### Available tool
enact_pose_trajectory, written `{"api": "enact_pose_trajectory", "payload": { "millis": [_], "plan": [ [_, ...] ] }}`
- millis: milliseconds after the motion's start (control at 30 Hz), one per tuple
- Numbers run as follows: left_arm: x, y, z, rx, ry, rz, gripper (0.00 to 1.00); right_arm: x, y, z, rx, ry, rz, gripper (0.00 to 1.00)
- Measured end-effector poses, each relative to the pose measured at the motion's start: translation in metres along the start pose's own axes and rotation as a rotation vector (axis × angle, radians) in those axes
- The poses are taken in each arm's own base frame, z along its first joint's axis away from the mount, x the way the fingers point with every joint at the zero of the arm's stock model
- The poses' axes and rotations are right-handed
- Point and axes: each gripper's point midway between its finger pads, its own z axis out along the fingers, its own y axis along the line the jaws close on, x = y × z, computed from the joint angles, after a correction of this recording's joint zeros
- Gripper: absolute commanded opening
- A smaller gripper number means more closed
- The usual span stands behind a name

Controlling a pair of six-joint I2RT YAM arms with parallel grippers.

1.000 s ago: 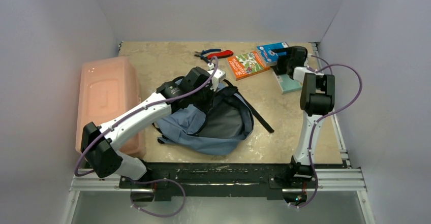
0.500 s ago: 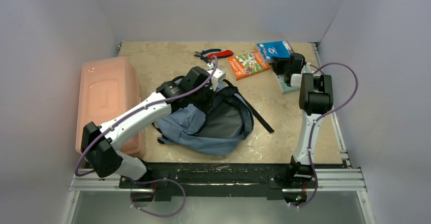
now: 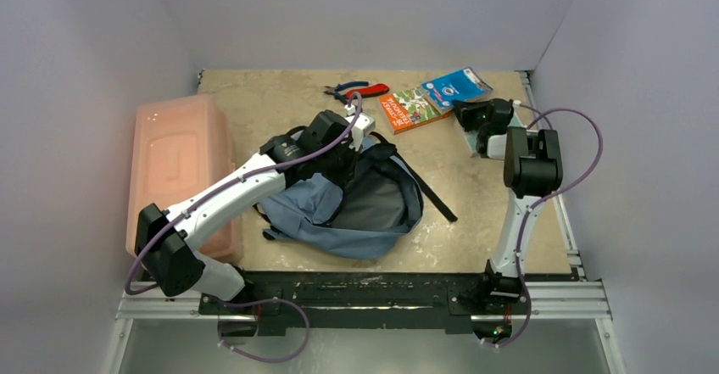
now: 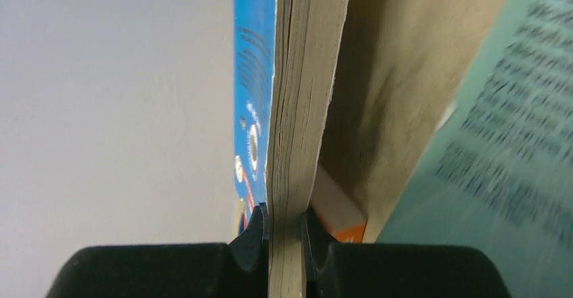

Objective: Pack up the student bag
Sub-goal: Pick up the book from the center of the board, then place the book in the student bag.

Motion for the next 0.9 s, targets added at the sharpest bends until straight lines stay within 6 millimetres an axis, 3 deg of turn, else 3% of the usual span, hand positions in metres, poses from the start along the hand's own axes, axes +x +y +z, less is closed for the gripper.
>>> {"api": "enact_pose_trajectory", "payload": {
  "millis": [67, 200, 333, 400, 500, 567, 800, 900],
  "plan": [
    [0.0, 0.0, 0.0, -0.001, -0.001, 0.0, 0.0, 0.003, 0.008, -0.016, 0.025, 0.018, -0.067, 0.0],
    [-0.001, 0.002, 0.0, -0.011, -0.004, -0.005, 0.0, 0.015, 0.054, -0.065, 0.001, 0.05, -0.177, 0.0],
    [-0.001, 0.005, 0.0, -0.025, -0.024, -0.026, 0.0, 0.05, 0.101, -0.124, -0.107, 0.132, -0.254, 0.0],
    [0.0, 0.006, 0.0, -0.028, -0.037, -0.038, 0.0, 0.076, 0.111, -0.154, -0.142, 0.192, -0.301, 0.0],
    [-0.001, 0.008, -0.002, -0.038, -0.058, -0.053, 0.0, 0.111, 0.103, -0.197, -0.127, 0.291, -0.365, 0.0],
    [-0.002, 0.01, -0.003, -0.052, -0.07, -0.059, 0.0, 0.125, 0.086, -0.23, -0.072, 0.35, -0.417, 0.0],
    [-0.005, 0.017, -0.004, -0.083, -0.107, -0.067, 0.0, 0.111, 0.069, -0.315, 0.05, 0.329, -0.581, 0.0],
    [-0.005, 0.018, -0.005, -0.089, -0.117, -0.066, 0.0, 0.116, 0.065, -0.347, 0.057, 0.37, -0.616, 0.0]
  ]
}}
